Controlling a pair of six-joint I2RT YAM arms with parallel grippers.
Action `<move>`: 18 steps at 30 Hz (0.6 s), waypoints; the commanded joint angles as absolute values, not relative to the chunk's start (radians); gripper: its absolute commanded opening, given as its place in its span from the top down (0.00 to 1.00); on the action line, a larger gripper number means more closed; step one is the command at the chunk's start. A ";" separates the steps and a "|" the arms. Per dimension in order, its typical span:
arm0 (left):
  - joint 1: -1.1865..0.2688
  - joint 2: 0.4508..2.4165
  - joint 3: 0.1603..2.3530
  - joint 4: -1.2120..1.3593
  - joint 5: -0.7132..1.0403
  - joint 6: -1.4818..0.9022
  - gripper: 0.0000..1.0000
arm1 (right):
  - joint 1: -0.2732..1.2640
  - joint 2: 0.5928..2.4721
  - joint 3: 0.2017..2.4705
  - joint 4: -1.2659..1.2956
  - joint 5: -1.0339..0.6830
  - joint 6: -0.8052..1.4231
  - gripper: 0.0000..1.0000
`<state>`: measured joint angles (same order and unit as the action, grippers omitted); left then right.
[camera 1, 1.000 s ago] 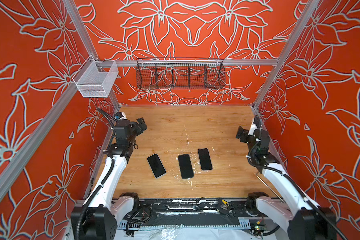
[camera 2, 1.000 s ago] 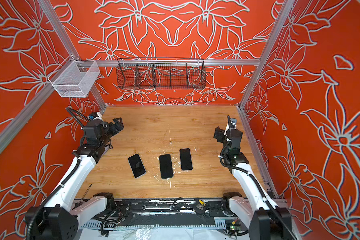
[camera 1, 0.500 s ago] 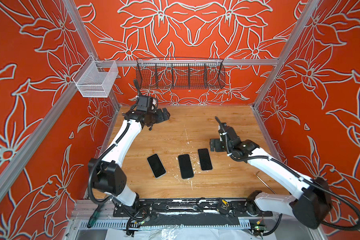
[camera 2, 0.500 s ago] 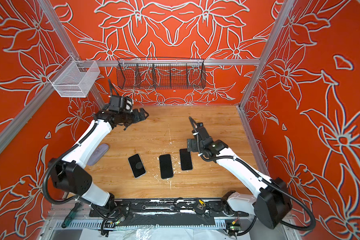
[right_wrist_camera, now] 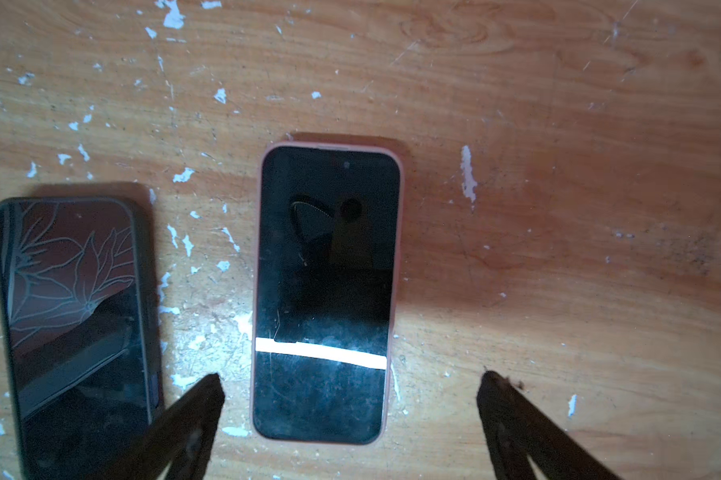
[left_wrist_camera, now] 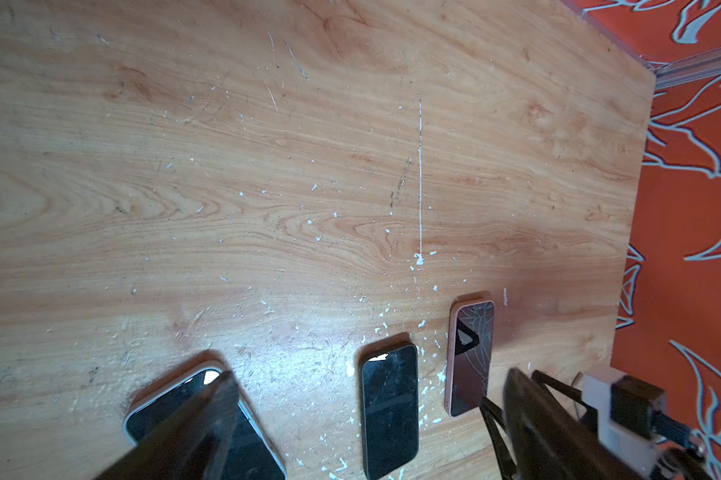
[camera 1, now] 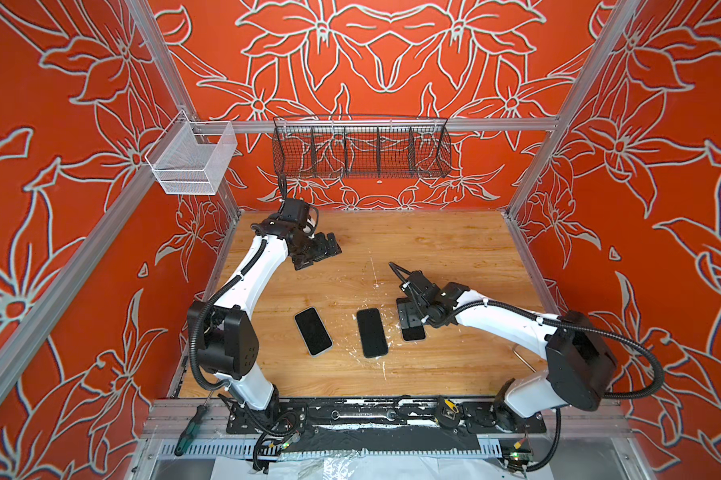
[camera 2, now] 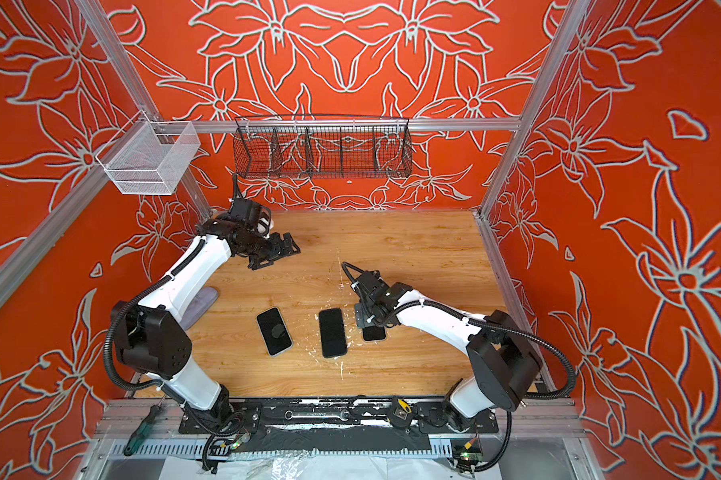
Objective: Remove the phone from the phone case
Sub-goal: 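Lower the right gripper over the pink-cased phone while the left arm rises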
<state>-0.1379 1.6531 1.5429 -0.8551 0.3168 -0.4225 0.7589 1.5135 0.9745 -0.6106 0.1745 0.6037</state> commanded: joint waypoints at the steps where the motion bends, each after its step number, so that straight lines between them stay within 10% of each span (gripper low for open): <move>1: -0.121 1.611 1.529 -0.873 0.340 -0.410 0.03 | 0.773 1.539 0.958 -0.589 0.136 0.666 0.02; 18: -0.099 1.599 1.499 -0.859 0.354 -0.411 0.03 | 0.790 1.642 0.934 -0.543 0.143 0.681 0.06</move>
<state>-0.1081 1.6249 1.5105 -0.8536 0.3428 -0.4194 0.7818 1.6241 0.9520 -0.5465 0.1322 0.6556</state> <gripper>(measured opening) 0.968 0.943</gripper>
